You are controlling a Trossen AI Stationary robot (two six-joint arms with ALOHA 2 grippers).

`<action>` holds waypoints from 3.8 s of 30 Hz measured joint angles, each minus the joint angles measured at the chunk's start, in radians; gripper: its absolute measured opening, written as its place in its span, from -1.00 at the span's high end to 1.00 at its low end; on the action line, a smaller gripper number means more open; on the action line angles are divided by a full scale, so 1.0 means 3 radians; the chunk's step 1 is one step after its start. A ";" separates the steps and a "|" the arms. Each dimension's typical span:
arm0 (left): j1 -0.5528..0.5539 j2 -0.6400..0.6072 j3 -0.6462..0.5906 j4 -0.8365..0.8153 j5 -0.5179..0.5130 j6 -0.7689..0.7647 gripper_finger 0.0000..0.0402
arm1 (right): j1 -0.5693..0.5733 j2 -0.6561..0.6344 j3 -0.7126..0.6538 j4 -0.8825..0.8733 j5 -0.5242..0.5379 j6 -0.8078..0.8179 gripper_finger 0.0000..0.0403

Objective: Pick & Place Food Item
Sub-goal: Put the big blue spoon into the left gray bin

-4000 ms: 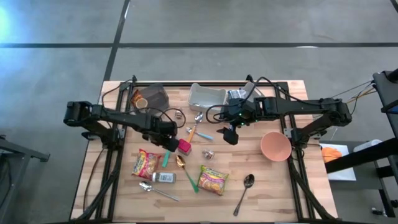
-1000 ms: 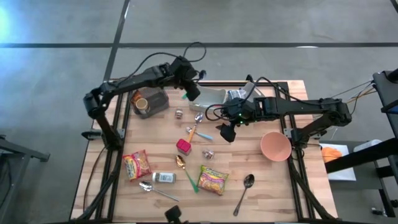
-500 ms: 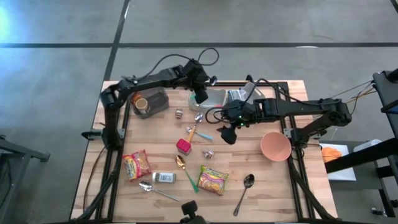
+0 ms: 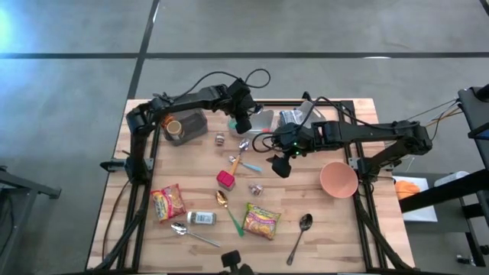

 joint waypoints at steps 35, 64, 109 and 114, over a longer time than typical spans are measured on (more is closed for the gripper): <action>-0.0064 -0.0422 0.0224 -0.0322 0.0130 -0.0683 0.90 | -0.0006 -0.0034 0.0000 0.0376 0.0533 0.0093 -0.50; -0.0395 -0.1223 0.0219 0.0500 0.1133 -0.1359 0.90 | -0.0373 -0.0209 -0.0166 0.1670 0.0291 -0.0436 -0.50; -0.0505 -0.1659 0.0217 0.0586 0.0608 -0.2041 0.90 | -0.0912 -0.0327 -0.0270 0.2269 -0.0887 -0.0730 -0.50; -0.0527 -0.1658 0.0217 0.0677 0.0608 -0.2037 0.90 | -0.0903 -0.0323 -0.0267 0.2644 -0.1029 -0.0522 -0.50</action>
